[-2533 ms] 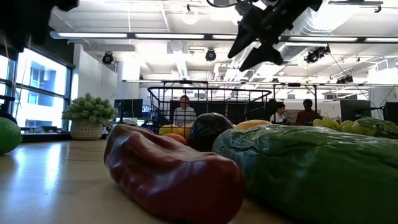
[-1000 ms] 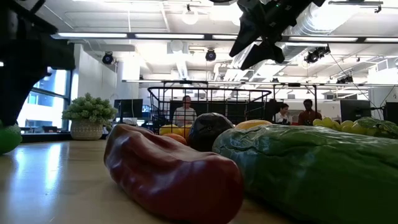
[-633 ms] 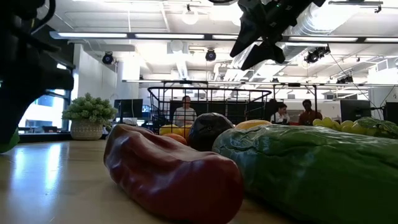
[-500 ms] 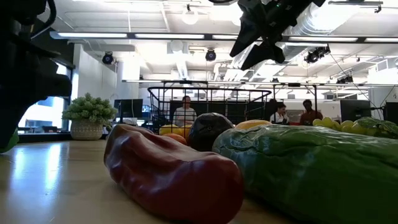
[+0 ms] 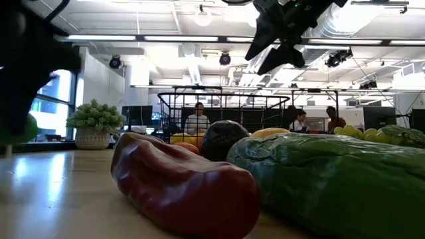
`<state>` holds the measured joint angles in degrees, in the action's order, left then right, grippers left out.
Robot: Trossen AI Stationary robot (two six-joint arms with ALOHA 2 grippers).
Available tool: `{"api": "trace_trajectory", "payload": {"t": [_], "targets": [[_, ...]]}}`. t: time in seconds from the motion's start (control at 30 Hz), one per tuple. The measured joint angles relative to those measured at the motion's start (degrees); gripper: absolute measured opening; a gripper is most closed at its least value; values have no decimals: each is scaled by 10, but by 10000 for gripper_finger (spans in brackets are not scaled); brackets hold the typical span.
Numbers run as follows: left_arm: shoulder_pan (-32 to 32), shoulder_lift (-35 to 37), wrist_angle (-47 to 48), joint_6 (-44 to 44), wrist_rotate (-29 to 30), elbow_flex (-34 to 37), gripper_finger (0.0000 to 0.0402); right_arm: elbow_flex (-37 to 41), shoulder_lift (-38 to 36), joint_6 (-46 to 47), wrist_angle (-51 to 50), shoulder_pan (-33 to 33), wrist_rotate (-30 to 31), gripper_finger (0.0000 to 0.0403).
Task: Build produce basket
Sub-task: Put the lime into the black wire basket
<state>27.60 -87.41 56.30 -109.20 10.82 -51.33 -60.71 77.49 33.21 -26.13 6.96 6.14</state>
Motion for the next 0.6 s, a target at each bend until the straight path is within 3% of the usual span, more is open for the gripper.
{"api": "trace_trajectory", "payload": {"t": [0.33, 0.6], "targets": [[-69, 119, -12, 136, 153, 0, 171, 0, 0, 22, -2, 0, 12, 252], [-149, 180, -67, 315, 212, 0, 170, 0, 0, 28, 11, 0, 58, 252]]}}
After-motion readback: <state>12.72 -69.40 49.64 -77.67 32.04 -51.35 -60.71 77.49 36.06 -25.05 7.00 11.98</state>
